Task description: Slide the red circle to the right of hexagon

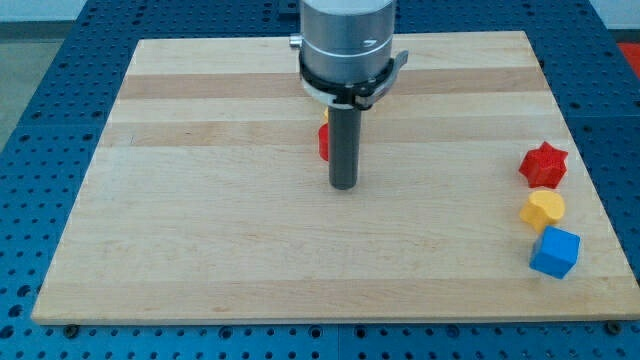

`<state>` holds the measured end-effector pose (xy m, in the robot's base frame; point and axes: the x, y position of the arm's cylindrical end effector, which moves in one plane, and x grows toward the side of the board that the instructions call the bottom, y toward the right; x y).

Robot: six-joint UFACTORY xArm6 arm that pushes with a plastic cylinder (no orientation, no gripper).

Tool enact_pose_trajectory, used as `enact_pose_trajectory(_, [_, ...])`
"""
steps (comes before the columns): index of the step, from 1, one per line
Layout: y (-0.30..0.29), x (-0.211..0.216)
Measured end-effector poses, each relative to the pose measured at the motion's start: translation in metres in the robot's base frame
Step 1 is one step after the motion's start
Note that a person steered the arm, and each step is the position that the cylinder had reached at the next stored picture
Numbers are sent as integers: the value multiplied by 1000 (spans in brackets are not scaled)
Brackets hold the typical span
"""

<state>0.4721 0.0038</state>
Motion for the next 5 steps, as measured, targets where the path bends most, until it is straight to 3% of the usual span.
enact_pose_trajectory(1, [-9,11])
enact_pose_trajectory(2, [-34,-19])
enact_pose_trajectory(5, [-60,-50])
